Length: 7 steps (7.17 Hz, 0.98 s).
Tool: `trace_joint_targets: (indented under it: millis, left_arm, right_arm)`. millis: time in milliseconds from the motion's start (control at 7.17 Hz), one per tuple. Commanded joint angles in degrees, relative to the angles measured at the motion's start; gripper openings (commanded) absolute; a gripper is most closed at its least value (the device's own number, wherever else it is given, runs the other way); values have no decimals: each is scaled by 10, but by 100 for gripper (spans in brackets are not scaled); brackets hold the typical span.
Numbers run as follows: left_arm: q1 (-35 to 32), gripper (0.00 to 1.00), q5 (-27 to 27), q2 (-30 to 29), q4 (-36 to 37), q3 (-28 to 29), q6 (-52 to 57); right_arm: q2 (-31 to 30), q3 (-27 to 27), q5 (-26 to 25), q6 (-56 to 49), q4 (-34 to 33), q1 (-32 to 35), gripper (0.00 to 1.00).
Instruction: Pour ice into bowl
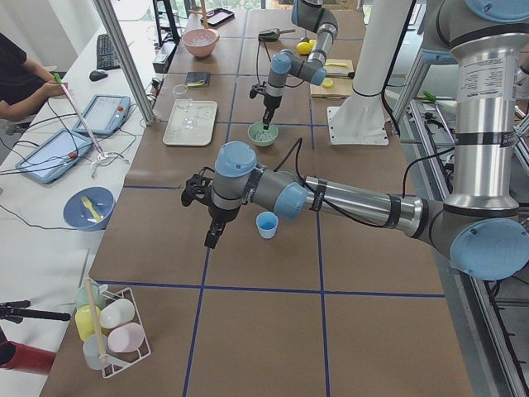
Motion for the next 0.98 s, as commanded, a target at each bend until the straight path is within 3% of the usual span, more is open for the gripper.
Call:
trace_joint_targets:
  millis: [0, 139, 418, 836]
  left_arm:
    - [0, 100, 0, 0, 0, -2, 0]
    - [0, 100, 0, 0, 1, -4, 0]
    - [0, 100, 1, 0, 0, 0, 0]
    - [0, 100, 0, 0, 1, 0, -2]
  right_arm:
    - [-4, 28, 28, -1, -3, 23, 0]
    - [-40, 74, 43, -1, -3, 40, 0]
    - [-174, 189, 78, -5, 4, 87, 0]
    - [-349, 275, 169, -161, 5, 200, 0]
